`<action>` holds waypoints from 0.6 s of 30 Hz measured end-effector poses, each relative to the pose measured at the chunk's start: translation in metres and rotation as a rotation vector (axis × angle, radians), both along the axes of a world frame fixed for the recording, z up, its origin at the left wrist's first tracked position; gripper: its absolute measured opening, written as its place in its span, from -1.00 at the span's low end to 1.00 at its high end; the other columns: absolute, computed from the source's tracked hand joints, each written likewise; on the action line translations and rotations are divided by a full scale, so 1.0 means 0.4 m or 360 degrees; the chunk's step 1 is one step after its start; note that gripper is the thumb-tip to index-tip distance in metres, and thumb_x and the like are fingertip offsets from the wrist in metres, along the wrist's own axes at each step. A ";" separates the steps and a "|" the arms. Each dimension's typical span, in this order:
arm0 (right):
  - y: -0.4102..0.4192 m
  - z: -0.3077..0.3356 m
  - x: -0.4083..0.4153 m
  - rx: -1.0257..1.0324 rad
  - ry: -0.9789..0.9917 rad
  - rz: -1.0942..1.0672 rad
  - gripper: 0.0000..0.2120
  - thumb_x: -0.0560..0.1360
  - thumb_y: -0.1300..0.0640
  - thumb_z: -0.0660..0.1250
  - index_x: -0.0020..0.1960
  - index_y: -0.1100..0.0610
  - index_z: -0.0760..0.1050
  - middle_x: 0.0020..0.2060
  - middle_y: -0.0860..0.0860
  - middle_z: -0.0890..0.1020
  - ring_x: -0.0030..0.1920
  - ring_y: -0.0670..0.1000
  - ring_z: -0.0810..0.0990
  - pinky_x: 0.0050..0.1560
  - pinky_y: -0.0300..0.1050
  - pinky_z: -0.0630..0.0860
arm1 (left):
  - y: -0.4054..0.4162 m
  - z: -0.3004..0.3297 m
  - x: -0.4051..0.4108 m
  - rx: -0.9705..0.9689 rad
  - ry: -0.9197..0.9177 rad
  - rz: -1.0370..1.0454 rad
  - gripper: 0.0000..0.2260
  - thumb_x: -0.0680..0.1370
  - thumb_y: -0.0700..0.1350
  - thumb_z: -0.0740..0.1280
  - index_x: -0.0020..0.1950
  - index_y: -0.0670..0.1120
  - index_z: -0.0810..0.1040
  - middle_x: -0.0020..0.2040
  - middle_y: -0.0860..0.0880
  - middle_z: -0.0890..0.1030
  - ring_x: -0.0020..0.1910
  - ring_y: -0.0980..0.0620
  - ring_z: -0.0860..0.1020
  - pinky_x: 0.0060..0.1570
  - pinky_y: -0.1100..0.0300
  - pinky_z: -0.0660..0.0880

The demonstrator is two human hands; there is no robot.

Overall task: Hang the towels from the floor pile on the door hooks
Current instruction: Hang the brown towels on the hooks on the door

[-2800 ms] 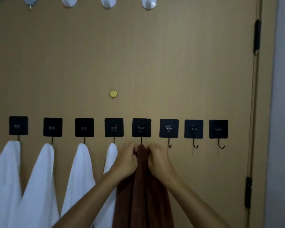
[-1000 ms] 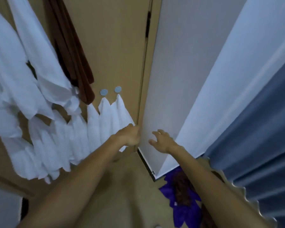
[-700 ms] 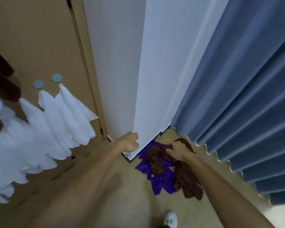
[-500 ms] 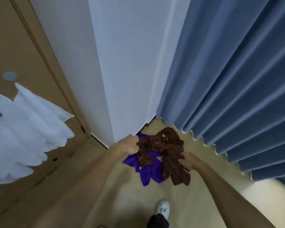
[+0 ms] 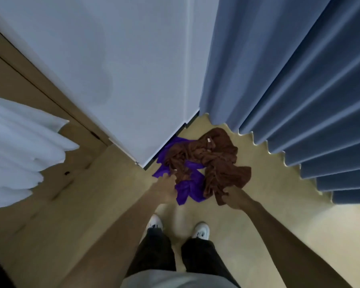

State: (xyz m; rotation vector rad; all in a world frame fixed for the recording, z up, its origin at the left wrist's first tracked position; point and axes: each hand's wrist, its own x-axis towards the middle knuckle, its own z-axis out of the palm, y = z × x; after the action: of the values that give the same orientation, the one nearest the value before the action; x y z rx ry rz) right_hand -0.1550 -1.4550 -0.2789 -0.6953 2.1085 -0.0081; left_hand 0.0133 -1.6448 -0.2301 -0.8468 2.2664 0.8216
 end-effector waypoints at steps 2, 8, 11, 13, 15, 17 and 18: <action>-0.044 -0.062 0.011 0.0012 -0.0090 0.0055 -0.64 0.56 0.08 0.21 0.30 0.20 0.45 0.33 0.19 0.46 0.32 0.13 0.43 0.26 -0.13 0.35 | -0.010 -0.059 -0.002 0.0011 -0.0065 0.0072 -0.60 0.57 -0.17 0.17 0.41 -0.17 0.27 0.39 -0.18 0.28 0.39 -0.17 0.30 0.33 -0.04 0.32; -0.183 -0.314 0.039 0.0036 -0.0341 0.0115 -0.52 0.59 0.09 0.18 0.47 0.20 0.24 0.47 0.15 0.25 0.46 0.12 0.24 0.43 -0.09 0.20 | -0.076 -0.286 -0.004 0.0033 -0.0247 0.0023 -0.55 0.56 -0.13 0.19 0.45 -0.14 0.22 0.36 -0.14 0.32 0.33 -0.16 0.35 0.29 -0.09 0.36; -0.264 -0.479 0.038 0.0096 -0.0396 0.0068 -0.54 0.59 0.10 0.17 0.44 0.21 0.26 0.45 0.16 0.26 0.44 0.15 0.25 0.40 -0.07 0.22 | -0.142 -0.430 -0.031 0.0055 -0.0280 -0.0021 -0.54 0.58 -0.11 0.18 0.46 -0.14 0.20 0.39 -0.13 0.31 0.35 -0.14 0.34 0.30 -0.07 0.34; -0.324 -0.595 0.028 0.0136 -0.0402 0.0045 -0.56 0.58 0.10 0.16 0.42 0.23 0.28 0.44 0.19 0.27 0.42 0.19 0.28 0.39 -0.02 0.28 | -0.195 -0.532 -0.060 0.0064 -0.0274 -0.0028 -0.54 0.57 -0.10 0.20 0.45 -0.12 0.21 0.40 -0.12 0.30 0.34 -0.14 0.34 0.29 -0.06 0.34; -0.389 -0.718 0.016 0.0153 -0.0422 0.0006 -0.55 0.58 0.10 0.15 0.43 0.23 0.27 0.46 0.19 0.24 0.43 0.21 0.27 0.40 0.02 0.29 | -0.248 -0.639 -0.095 0.0092 -0.0242 -0.0029 -0.58 0.55 -0.12 0.23 0.40 -0.12 0.28 0.35 -0.11 0.34 0.30 -0.13 0.37 0.26 -0.07 0.37; -0.458 -0.850 0.006 0.0140 -0.0467 -0.0064 -0.51 0.57 0.08 0.18 0.46 0.22 0.23 0.47 0.17 0.24 0.44 0.19 0.26 0.41 0.01 0.28 | -0.295 -0.753 -0.127 0.0130 -0.0228 -0.0011 -0.64 0.54 -0.15 0.24 0.33 -0.13 0.32 0.28 -0.11 0.38 0.23 -0.13 0.41 0.21 -0.06 0.40; -0.496 -0.915 0.002 0.0122 -0.0488 -0.0079 -0.51 0.57 0.08 0.19 0.46 0.22 0.24 0.45 0.17 0.27 0.43 0.19 0.29 0.39 -0.01 0.29 | -0.316 -0.814 -0.140 0.0138 -0.0223 -0.0005 -0.68 0.54 -0.16 0.23 0.29 -0.15 0.34 0.24 -0.12 0.40 0.18 -0.12 0.42 0.18 -0.04 0.42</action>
State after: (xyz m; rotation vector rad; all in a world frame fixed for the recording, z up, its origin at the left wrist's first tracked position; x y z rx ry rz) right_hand -0.1541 -1.6533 -0.6450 -0.5576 1.8211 -0.0577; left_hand -0.0427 -1.7712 -0.5559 -0.8338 2.0948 0.8268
